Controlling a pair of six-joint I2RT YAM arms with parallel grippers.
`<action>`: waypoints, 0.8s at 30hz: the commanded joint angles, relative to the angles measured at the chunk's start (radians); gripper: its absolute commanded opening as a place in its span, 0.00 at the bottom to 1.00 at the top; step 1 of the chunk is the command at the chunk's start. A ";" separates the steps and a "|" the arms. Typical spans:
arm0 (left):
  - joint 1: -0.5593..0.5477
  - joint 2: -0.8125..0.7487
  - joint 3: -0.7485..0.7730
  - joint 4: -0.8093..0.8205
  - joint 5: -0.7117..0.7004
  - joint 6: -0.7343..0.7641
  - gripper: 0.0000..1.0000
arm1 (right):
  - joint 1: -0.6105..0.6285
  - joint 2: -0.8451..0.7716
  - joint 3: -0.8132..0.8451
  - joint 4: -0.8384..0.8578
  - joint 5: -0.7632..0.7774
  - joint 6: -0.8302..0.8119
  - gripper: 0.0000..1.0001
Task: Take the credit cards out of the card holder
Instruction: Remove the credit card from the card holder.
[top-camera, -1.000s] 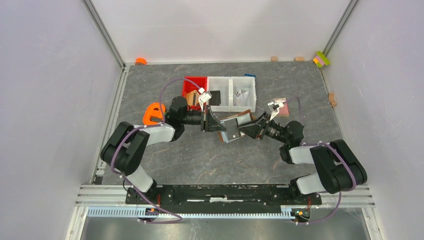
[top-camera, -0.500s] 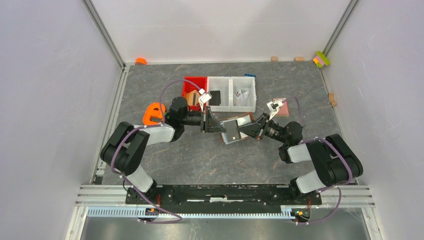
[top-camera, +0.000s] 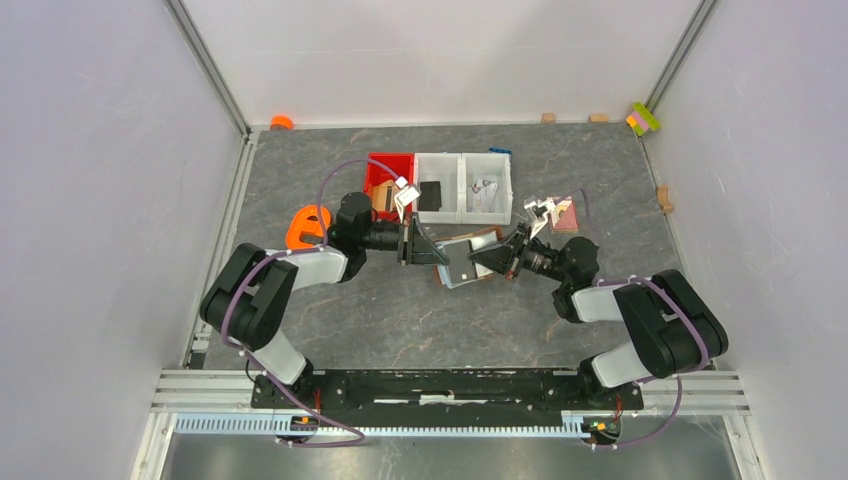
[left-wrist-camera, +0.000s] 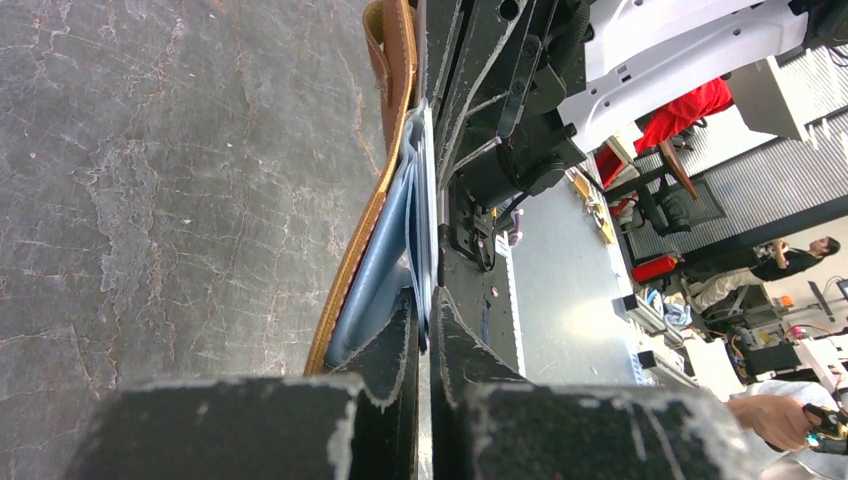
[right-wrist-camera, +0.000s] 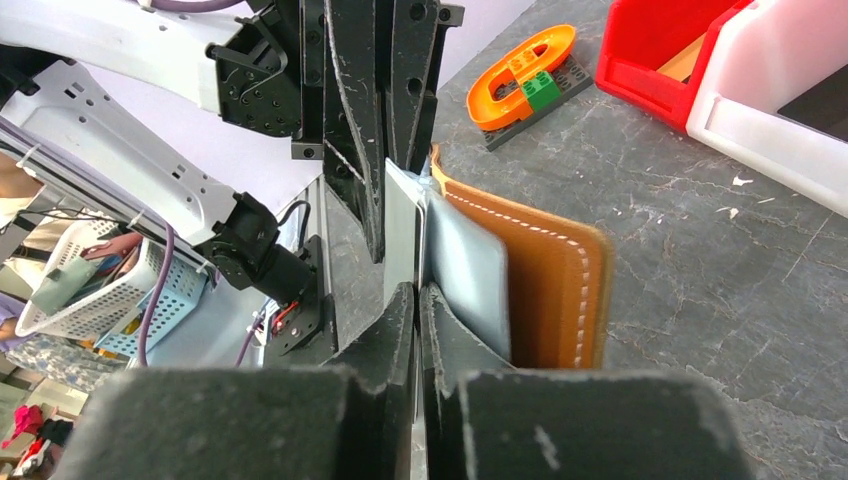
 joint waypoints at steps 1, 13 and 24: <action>-0.017 -0.005 0.038 0.022 -0.027 0.000 0.02 | 0.044 -0.040 0.045 -0.005 -0.040 -0.044 0.00; 0.020 0.005 0.008 0.137 -0.018 -0.072 0.04 | -0.040 0.027 -0.021 0.351 -0.045 0.224 0.00; 0.046 0.028 -0.011 0.246 -0.006 -0.152 0.02 | -0.081 0.025 -0.047 0.381 -0.034 0.254 0.00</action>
